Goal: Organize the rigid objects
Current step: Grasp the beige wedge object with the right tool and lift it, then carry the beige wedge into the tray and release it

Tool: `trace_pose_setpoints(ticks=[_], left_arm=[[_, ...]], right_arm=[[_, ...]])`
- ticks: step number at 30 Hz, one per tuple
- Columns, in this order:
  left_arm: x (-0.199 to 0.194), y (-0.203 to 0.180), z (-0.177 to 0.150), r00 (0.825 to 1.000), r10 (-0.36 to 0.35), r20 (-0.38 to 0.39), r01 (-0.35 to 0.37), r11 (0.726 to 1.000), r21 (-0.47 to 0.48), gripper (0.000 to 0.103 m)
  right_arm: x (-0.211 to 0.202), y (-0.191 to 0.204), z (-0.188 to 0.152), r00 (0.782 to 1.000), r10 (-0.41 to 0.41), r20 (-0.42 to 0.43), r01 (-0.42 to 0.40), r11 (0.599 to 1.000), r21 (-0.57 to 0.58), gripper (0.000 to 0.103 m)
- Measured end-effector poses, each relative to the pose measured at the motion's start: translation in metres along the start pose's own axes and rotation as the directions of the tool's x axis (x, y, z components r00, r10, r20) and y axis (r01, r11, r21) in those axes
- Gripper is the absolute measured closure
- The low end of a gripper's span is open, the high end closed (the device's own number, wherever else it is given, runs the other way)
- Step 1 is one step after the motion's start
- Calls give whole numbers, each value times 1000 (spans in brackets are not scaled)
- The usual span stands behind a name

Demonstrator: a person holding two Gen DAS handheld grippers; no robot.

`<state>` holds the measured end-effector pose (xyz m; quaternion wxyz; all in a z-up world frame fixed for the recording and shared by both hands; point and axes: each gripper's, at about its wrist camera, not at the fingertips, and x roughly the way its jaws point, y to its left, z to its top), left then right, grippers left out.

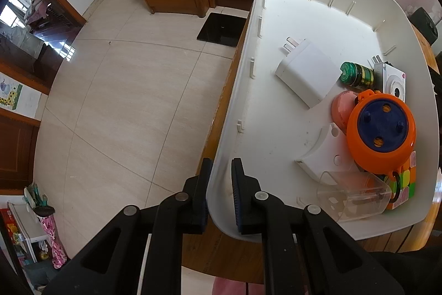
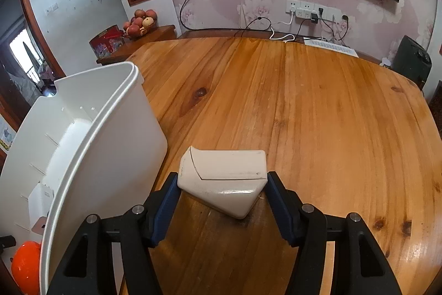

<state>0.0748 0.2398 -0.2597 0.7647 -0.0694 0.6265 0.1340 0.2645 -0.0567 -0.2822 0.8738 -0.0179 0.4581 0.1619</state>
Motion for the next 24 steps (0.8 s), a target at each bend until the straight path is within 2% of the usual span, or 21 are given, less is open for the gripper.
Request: trace_pose_setpoints(ticks=[8,14,24], left_arm=[[-2,3,-2,1000,-12,11,12,1000,3,89],[-4,9,-2,999,-47,12,47,999,11,88],[-9,18,-5,991,-129,27,127,990,62,88]], right_arm=[[-23,-4,4,999,-17,40,17,1000,20,40],[-57,1,10,996,-9,88,5,999,48,40],[-126,46,19,983,57,172,-61,998,16,40]])
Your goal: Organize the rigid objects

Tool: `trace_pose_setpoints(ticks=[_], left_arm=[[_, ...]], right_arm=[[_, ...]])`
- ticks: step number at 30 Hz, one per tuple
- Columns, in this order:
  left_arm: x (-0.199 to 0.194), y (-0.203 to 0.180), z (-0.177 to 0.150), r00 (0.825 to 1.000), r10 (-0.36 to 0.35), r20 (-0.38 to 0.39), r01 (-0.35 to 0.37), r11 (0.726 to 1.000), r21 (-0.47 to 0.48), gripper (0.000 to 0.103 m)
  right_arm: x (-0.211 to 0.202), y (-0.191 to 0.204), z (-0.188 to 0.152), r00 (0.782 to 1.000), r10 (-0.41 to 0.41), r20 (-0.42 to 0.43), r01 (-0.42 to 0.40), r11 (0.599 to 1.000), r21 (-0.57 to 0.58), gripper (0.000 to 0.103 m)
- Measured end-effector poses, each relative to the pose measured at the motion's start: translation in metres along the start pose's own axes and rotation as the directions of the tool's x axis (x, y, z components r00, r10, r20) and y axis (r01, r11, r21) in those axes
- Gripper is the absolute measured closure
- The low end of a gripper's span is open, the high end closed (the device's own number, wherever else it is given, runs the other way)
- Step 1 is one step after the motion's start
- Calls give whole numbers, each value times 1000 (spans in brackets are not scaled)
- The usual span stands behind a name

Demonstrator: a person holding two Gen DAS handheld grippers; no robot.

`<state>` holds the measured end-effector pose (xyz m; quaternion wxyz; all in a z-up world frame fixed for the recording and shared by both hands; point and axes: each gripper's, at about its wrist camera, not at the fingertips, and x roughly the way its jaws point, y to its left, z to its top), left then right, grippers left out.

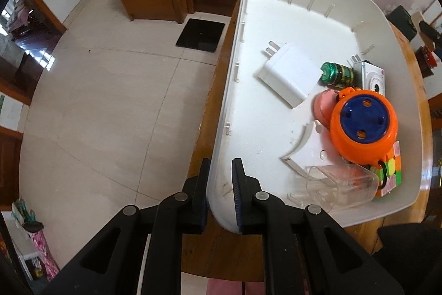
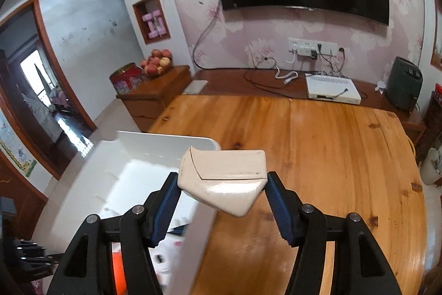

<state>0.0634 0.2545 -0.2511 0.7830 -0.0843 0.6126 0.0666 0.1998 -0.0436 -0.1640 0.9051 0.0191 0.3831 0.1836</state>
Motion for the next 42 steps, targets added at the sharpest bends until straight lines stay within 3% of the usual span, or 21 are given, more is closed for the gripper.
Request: trace_pose_setpoints(ticks=[11,19,24,26,28,30,35,42], left_arm=[[-5,3,7,998,-67,3,67,993,96,86],[-11,8,20,996,-88,20,84,984,157,83],[-13,7,27,997,-77,30,70,979,191,61],[-17,5,29,997,-68,45,58,978,199,46],[-23,4,29,996,-65,66,50,977,206,38],[-31,3,28,995,-56,85,37,978,207,37],[-53,4,28,989,-10,145,-15,986,168,34],[-94,-8,16,969,106,223,-112,994,15,31]], right_arm=[[-39,74,-36,989,104,-109,-110,993,-52,40],[-43,103,-76,972,102,-211,-115,992,-52,40],[-54,111,-92,964,76,-254,-90,995,-41,39],[-57,111,-95,964,63,-259,-74,997,-36,37],[-63,110,-95,967,56,-247,-66,997,-31,22],[-65,108,-93,971,42,-235,-52,998,-34,20],[-68,96,-88,973,55,-225,-60,998,-17,20],[-94,68,-96,971,82,-224,-88,996,-19,20]])
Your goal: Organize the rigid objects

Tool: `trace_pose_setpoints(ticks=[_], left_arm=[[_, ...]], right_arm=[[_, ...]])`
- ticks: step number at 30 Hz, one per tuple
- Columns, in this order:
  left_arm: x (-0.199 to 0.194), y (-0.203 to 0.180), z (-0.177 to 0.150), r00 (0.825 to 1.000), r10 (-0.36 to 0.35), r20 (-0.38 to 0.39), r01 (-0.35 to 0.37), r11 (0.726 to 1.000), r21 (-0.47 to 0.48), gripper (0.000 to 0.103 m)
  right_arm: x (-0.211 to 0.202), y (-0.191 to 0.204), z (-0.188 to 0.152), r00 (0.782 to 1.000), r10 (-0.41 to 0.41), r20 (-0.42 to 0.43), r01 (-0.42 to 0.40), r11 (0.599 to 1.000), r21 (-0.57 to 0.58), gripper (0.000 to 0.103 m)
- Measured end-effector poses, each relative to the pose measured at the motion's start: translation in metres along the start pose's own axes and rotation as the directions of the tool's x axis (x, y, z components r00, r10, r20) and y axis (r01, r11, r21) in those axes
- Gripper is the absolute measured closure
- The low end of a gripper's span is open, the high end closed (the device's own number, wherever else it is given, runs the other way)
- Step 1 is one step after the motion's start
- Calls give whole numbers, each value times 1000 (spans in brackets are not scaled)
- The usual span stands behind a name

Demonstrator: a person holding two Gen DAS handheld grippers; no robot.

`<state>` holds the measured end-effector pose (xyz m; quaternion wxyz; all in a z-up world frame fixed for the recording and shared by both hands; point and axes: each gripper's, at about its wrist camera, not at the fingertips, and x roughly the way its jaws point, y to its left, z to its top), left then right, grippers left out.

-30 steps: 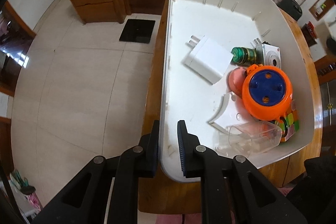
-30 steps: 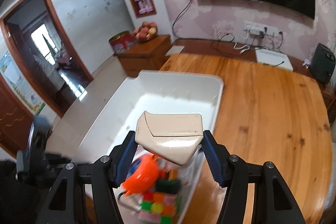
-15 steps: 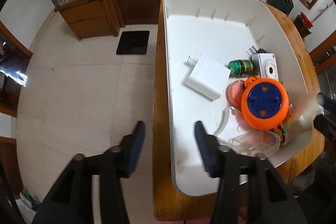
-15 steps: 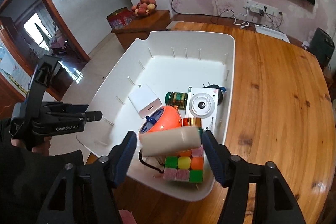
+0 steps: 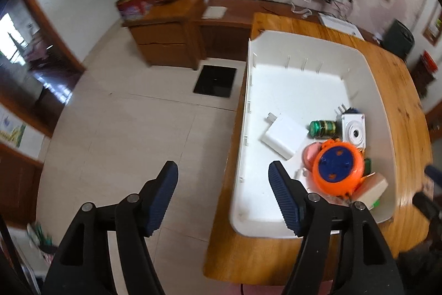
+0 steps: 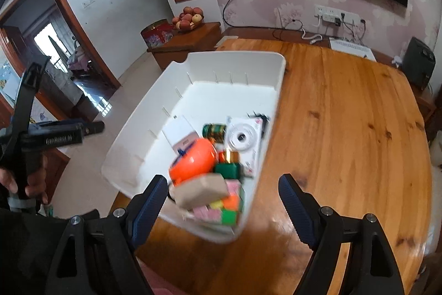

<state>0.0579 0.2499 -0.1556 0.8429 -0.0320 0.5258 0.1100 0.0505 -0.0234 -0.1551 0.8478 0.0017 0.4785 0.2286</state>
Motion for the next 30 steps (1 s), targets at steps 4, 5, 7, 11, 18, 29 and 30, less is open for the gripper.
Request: trace_pose_setpoints(ticks=[4,5,7,11,18,29,30], left_arm=[[-26,-25,-11,999,9,35,-8,999,-31,31],[-34,-33,-15,999,10,48,-9,1000,-30,31],[-51,-52,-20,994,35,103,-32,999,-27,31],[-80,-93,-31,988,14,151,-14,1000,1,31],[-137,-157,-42,971,-122,205,113,992,57,31],[-214,-205,-70,920,-174,352,141,983,116,23],[-221,-209,-77,909,-173,380,133,983,129,22]], right_arm=[[-24,-28,-18,999,-39,-2,39,998,56,19],[-30,-36,-24,998,-63,-8,64,995,79,18],[-43,-54,-35,996,-84,-13,85,989,125,18],[-81,-88,-61,992,-128,16,123,973,197,17],[-161,-112,-81,979,-179,94,150,956,253,2],[-266,-87,-90,939,-232,252,167,952,256,0],[-268,-84,-92,936,-243,256,177,951,254,0]])
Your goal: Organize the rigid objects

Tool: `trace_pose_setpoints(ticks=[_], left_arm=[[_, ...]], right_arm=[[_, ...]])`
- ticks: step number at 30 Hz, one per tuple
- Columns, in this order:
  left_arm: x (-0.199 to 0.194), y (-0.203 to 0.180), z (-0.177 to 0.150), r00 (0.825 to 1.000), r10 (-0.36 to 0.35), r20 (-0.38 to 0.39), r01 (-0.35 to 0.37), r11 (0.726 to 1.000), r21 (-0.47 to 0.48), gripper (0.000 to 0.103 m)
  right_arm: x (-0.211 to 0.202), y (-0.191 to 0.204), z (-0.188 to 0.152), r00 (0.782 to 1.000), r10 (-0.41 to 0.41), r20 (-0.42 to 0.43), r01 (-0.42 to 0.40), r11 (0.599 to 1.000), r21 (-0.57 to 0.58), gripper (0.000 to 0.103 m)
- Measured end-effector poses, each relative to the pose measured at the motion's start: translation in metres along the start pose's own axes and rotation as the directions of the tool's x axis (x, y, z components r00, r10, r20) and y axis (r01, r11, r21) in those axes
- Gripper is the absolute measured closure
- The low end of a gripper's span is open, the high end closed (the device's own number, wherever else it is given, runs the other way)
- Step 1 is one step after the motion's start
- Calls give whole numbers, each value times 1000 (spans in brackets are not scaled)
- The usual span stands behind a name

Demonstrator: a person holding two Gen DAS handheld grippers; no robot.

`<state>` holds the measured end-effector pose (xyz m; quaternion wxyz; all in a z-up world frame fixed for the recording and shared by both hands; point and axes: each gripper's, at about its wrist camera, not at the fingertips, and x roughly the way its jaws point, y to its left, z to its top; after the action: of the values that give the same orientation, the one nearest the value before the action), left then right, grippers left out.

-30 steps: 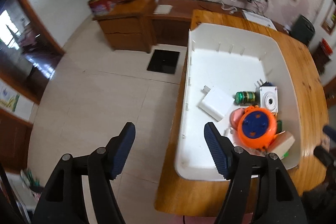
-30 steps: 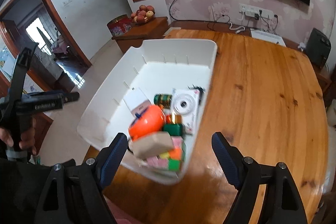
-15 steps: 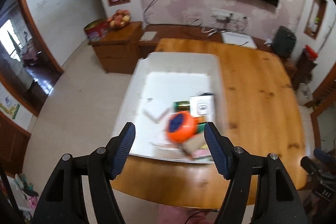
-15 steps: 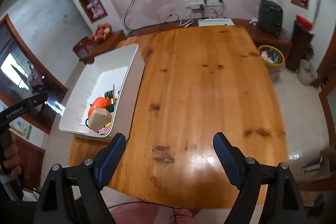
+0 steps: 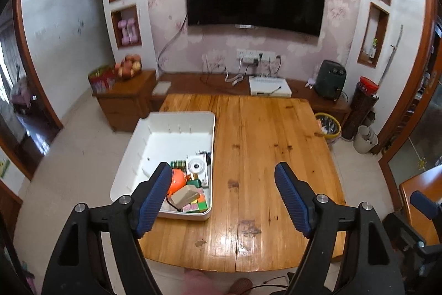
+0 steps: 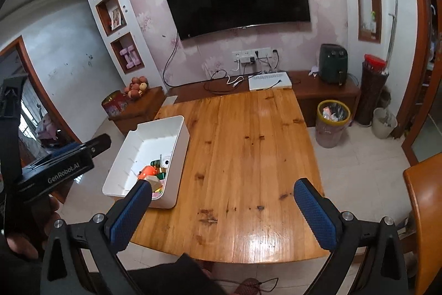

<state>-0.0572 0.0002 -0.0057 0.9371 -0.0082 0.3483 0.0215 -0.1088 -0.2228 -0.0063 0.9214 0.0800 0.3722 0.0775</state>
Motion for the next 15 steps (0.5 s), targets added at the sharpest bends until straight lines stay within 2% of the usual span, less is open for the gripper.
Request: trace_pose_setpoints(ticks=[2,5,8,15], left_arm=[[-14,-10,-8,998,-19,58,17,999,27,15],[-24,-19,-15,995,-24,98,19,998,54,13],[-27,-16,-14,992,5,124,-9,999,37,9],[-29,-11,-14,986,67,151,-66,998,-12,1]], right_arm=[[-1,5,-7,1000,12,-1,-12,1000,-13,0],[1,1,-7,1000,4,2,-4,1000,-4,0],[-2,-2,-4,1000,-14,25,14,1000,-1,0],[-6,9,-4,998,12,63,-8,998,-62,0]])
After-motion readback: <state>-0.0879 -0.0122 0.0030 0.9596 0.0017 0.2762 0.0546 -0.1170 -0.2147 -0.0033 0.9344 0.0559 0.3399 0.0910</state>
